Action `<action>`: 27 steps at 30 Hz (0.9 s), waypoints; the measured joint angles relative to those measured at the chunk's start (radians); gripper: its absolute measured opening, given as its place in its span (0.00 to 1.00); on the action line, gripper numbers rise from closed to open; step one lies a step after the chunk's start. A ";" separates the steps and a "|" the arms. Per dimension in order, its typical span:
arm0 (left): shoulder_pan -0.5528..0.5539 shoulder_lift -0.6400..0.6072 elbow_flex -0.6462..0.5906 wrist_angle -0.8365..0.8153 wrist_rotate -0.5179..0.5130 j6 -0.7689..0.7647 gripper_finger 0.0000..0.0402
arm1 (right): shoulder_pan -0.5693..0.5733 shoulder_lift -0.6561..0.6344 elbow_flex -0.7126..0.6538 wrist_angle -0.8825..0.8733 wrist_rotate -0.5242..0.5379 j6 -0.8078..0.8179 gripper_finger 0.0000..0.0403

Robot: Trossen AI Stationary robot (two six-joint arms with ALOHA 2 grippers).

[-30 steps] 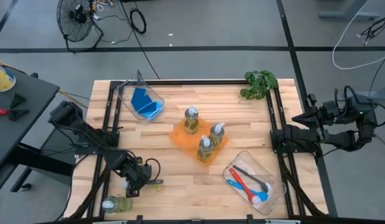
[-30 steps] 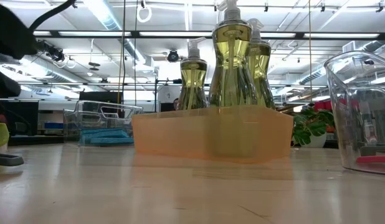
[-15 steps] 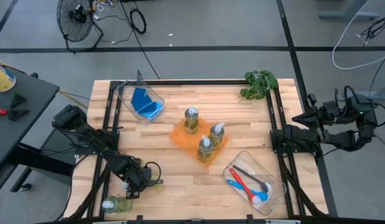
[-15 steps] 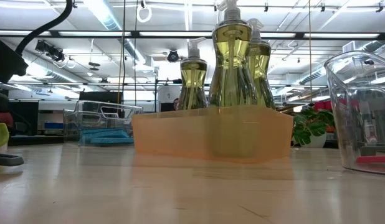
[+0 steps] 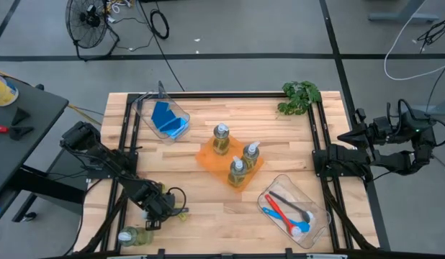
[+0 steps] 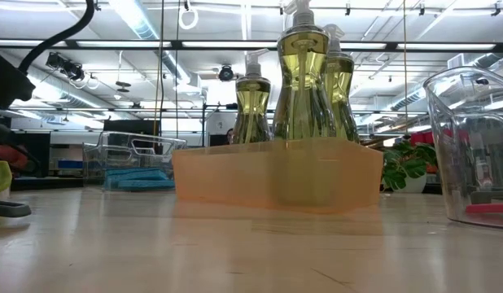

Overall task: Pick & Place Kitchen Sink Supplies
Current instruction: Put the gray dish brush into the bottom transparent bin

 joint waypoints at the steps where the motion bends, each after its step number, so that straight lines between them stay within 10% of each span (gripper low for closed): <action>1: 0.000 0.000 0.000 0.000 0.003 0.000 0.24 | 0.000 0.000 0.000 0.000 0.000 0.000 0.03; 27: 0.031 0.000 0.001 -0.002 0.160 0.056 0.15 | 0.000 0.000 0.000 0.000 0.000 0.000 0.03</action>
